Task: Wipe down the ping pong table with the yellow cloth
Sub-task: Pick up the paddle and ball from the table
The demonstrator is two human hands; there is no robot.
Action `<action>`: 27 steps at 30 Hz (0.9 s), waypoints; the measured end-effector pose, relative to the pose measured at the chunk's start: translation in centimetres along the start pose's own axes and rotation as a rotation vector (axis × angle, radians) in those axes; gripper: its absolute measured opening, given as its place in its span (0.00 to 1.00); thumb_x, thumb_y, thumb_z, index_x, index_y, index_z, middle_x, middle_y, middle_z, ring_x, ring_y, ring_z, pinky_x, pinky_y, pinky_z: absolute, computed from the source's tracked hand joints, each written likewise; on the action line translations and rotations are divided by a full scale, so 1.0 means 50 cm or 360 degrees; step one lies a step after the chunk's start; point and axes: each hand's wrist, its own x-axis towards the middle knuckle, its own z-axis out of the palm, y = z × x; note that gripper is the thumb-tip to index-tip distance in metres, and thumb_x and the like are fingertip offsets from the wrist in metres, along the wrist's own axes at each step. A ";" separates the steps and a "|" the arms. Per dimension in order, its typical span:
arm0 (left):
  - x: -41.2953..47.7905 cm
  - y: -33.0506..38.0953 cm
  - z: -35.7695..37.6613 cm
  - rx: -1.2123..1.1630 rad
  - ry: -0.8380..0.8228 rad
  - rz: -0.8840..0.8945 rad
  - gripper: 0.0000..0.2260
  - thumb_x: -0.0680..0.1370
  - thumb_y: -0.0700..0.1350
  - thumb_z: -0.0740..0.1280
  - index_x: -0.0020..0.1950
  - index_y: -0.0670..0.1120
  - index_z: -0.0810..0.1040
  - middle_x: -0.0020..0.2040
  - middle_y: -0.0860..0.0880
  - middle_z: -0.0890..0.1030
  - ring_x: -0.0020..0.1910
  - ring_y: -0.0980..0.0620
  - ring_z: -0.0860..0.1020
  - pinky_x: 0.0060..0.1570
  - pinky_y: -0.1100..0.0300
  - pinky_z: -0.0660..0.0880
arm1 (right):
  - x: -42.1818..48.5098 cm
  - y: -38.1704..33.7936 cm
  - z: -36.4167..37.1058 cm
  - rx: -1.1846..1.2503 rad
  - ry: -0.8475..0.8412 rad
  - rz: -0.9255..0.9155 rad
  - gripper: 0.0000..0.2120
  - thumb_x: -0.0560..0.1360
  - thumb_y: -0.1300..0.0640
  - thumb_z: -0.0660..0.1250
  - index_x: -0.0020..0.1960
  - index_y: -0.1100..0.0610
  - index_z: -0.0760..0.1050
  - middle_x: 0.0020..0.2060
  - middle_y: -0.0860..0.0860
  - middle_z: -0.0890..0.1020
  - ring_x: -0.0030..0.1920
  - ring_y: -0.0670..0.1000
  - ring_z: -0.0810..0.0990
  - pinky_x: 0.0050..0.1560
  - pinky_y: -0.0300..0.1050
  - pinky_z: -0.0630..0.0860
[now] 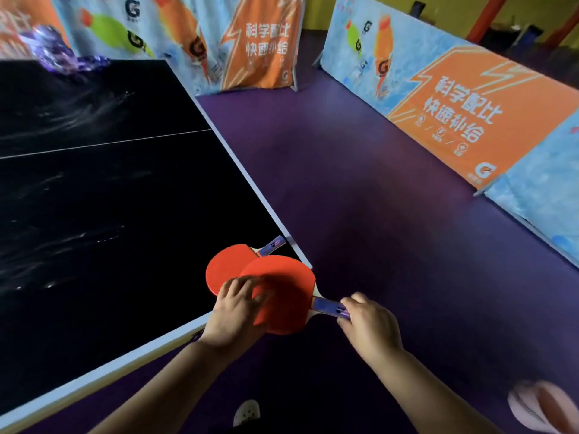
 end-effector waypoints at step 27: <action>0.211 0.020 0.154 -0.0107 -0.0198 -0.2163 0.34 0.74 0.50 0.64 0.77 0.56 0.52 0.76 0.49 0.54 0.75 0.48 0.46 0.72 0.51 0.52 | 0.701 -0.138 0.193 -0.0346 -0.0627 -0.1999 0.06 0.78 0.57 0.63 0.54 0.55 0.75 0.50 0.51 0.74 0.48 0.53 0.78 0.39 0.45 0.67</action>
